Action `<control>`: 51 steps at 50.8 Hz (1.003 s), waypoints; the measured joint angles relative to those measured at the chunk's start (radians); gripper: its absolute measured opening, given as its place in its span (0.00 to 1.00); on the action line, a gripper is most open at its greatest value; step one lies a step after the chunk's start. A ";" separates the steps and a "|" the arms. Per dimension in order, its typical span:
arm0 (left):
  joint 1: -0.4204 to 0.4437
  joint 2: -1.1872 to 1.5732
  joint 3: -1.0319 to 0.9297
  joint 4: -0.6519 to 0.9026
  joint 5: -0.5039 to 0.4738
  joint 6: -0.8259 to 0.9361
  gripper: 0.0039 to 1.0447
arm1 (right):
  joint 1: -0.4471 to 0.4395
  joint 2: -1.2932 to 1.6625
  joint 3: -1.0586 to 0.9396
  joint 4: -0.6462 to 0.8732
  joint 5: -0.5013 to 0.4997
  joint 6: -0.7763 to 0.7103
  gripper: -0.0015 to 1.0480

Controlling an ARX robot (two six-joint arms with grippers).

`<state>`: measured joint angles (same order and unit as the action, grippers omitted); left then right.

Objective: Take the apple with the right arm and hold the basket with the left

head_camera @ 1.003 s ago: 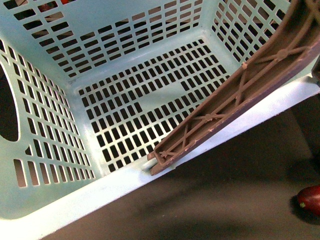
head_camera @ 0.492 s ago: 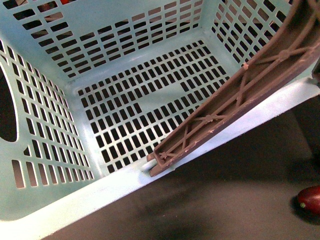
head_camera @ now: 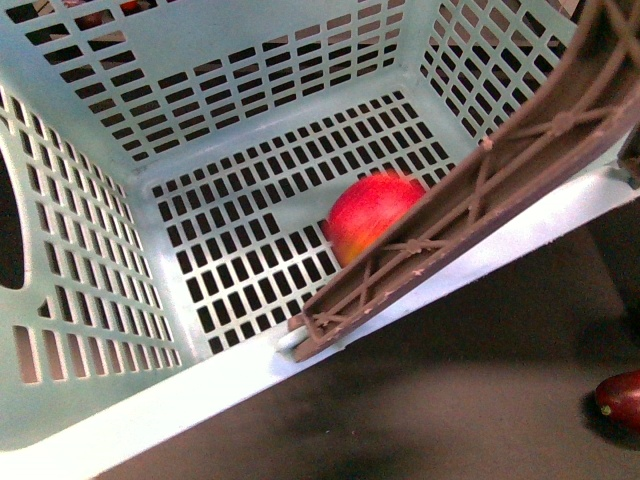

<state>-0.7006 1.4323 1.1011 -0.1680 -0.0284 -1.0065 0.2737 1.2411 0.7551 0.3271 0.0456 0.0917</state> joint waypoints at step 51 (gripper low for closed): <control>0.001 0.000 0.000 0.000 -0.001 -0.003 0.15 | -0.270 -0.499 -0.591 0.242 -0.043 -0.089 0.02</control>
<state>-0.6994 1.4326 1.1011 -0.1677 -0.0292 -1.0096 0.0036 0.7418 0.1646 0.5690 0.0021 0.0032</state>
